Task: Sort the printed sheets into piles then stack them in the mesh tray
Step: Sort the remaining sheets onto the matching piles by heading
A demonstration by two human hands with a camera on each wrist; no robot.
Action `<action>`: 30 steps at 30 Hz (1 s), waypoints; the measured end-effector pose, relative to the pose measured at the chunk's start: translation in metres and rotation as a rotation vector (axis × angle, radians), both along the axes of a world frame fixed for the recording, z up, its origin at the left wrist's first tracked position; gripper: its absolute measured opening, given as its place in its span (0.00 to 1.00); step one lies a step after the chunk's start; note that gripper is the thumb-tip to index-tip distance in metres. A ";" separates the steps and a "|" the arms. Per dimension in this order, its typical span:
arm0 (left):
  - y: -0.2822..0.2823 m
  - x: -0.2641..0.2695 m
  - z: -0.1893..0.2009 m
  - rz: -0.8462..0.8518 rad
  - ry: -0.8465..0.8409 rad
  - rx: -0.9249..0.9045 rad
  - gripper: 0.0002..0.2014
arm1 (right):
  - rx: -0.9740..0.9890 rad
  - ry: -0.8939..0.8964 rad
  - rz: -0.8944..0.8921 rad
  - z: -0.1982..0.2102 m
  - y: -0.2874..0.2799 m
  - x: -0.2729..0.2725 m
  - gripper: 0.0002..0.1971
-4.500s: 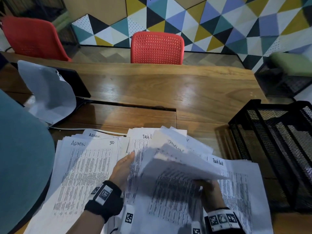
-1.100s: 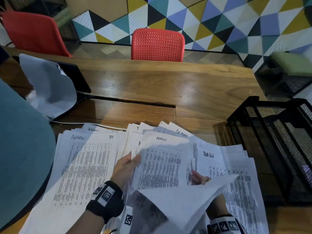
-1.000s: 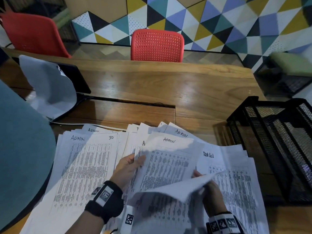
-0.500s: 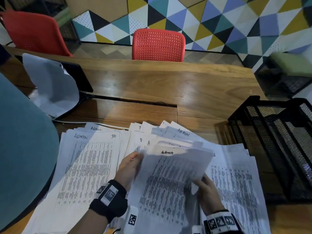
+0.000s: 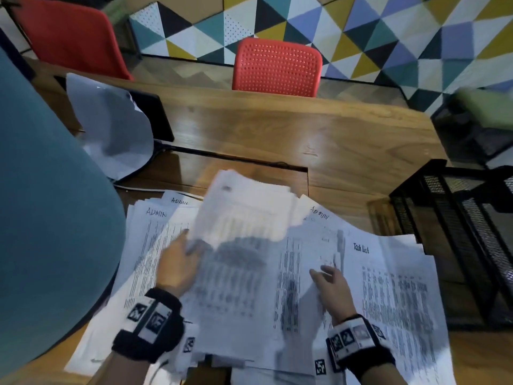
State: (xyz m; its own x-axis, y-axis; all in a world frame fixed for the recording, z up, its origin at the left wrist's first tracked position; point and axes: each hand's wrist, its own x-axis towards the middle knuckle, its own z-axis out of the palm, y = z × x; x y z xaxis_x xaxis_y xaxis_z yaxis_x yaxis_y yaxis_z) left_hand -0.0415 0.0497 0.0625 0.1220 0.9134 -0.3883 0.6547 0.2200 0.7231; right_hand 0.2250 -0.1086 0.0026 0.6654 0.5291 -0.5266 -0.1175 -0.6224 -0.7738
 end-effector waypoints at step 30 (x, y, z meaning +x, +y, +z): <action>0.008 0.046 -0.026 -0.284 -0.468 -0.350 0.29 | 0.357 0.147 -0.018 0.028 -0.024 0.002 0.10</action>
